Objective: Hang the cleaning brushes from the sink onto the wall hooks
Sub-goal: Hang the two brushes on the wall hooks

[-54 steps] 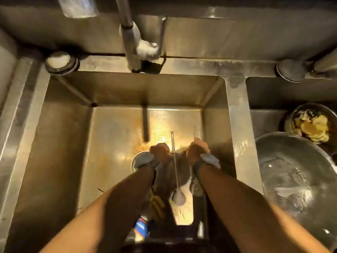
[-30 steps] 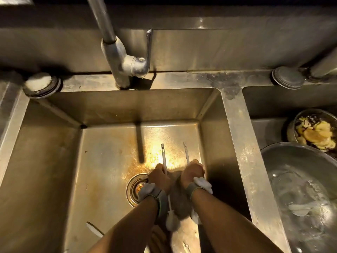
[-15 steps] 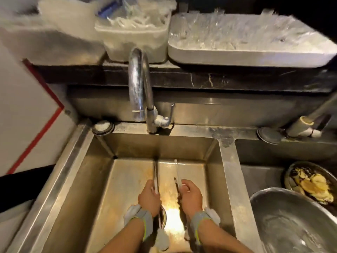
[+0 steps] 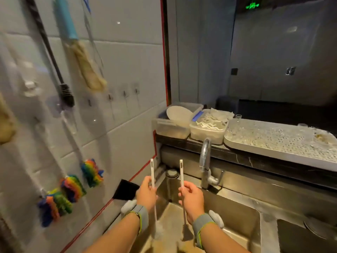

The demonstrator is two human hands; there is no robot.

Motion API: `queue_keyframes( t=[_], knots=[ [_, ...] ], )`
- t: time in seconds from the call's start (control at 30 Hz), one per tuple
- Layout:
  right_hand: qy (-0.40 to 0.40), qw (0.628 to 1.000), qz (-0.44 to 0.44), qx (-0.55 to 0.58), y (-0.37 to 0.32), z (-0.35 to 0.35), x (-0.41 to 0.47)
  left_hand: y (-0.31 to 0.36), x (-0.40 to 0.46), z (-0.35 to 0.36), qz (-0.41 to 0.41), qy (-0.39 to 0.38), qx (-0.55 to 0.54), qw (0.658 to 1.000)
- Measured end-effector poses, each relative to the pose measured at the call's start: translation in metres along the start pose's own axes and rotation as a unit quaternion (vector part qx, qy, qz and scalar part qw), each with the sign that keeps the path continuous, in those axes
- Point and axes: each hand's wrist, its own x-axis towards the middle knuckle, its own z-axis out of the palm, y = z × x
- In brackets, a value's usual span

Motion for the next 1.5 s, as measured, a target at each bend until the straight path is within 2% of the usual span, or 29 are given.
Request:
queue_keyframes(
  t=[0.27, 0.53, 0.83, 0.97, 1.33, 1.5],
  knots=[
    [-0.069, 0.994, -0.086, 0.003, -0.084, 0.046, -0.036, 0.059, -0.023, -0.084, 0.064, 0.063, -0.053, 0.994],
    [-0.066, 0.991, -0.119, -0.016, -0.127, 0.087, -0.007, 0.096, 0.014, -0.112, 0.093, 0.066, -0.102, 0.988],
    [-0.068, 0.979, -0.173, -0.079, -0.158, 0.156, 0.096, 0.131, 0.132, -0.118, 0.106, 0.072, -0.123, 0.984],
    [-0.082, 0.978, -0.183, -0.056, -0.167, 0.185, 0.133, 0.139, 0.178, -0.117, 0.118, 0.090, -0.123, 0.981],
    [-0.067, 0.983, -0.172, -0.028, -0.181, 0.198, 0.152, 0.143, 0.201, -0.110, 0.131, 0.110, -0.099, 0.980],
    [-0.075, 0.984, -0.162, -0.018, -0.178, 0.197, 0.149, 0.140, 0.196, -0.107, 0.104, 0.136, -0.082, 0.982]
  ],
)
